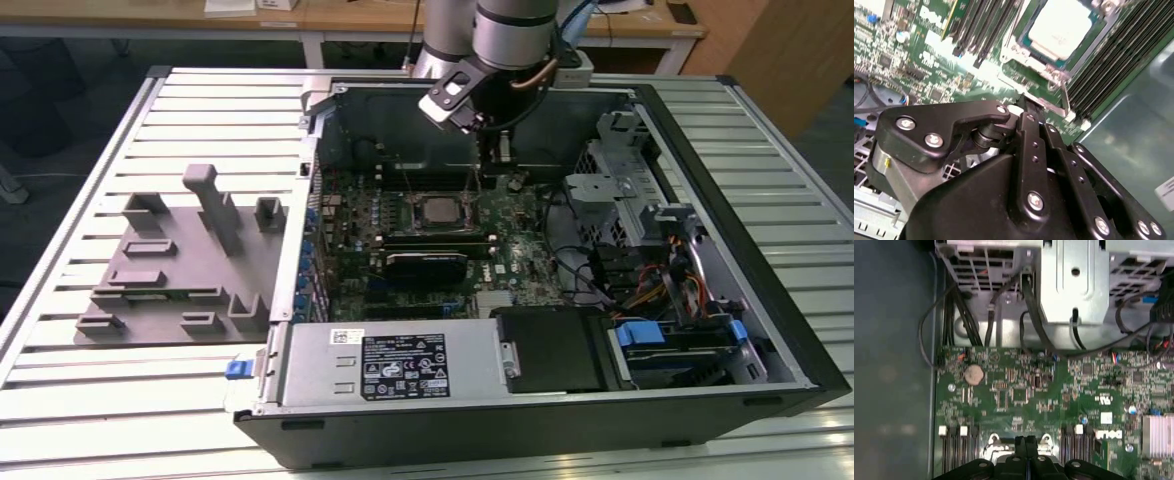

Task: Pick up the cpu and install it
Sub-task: 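Close the cpu cover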

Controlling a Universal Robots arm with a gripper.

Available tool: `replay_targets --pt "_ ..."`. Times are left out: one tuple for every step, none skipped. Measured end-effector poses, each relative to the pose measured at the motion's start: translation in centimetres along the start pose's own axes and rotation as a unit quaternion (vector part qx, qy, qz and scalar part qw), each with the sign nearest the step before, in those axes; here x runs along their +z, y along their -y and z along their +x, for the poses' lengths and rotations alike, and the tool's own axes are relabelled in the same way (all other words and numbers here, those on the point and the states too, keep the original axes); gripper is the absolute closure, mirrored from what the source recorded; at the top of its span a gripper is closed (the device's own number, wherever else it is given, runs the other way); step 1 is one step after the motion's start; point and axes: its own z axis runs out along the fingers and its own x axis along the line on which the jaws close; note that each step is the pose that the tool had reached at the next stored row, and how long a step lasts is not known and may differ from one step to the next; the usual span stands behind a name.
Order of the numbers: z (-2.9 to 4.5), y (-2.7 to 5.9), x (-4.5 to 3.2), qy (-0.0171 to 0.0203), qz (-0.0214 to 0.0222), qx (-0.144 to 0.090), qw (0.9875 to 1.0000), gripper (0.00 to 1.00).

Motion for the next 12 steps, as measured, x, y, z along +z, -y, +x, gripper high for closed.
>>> replay_targets --pt "0.00 0.26 0.00 0.0000 -0.0001 0.000 1.0000 0.89" --pt "0.00 0.52 -0.01 0.0000 -0.0001 0.000 1.0000 0.89" --pt "0.00 0.79 -0.02 0.0001 -0.0001 0.000 1.0000 0.89" --pt "-0.01 1.05 -0.03 0.0001 -0.0002 0.000 1.0000 0.89" --pt "-0.01 1.32 -0.03 0.0001 -0.0002 0.000 1.0000 0.89" --pt "-0.01 1.58 -0.04 0.0000 -0.0003 0.000 1.0000 0.89" --pt "-0.01 1.86 -0.04 0.0000 -0.0003 0.000 1.0000 0.89" --pt "-0.02 2.12 -0.05 0.0000 -0.0003 0.000 1.0000 0.89" --pt "-0.02 2.37 -0.06 0.0000 -0.0004 0.000 1.0000 0.89" --pt "-0.02 2.63 -0.06 0.0000 -0.0004 0.000 1.0000 0.89" --pt "-0.02 2.89 -0.07 0.0000 -0.0004 0.000 1.0000 0.89" --pt "-0.03 3.13 -0.08 0.0001 -0.0005 0.000 1.0000 0.89"
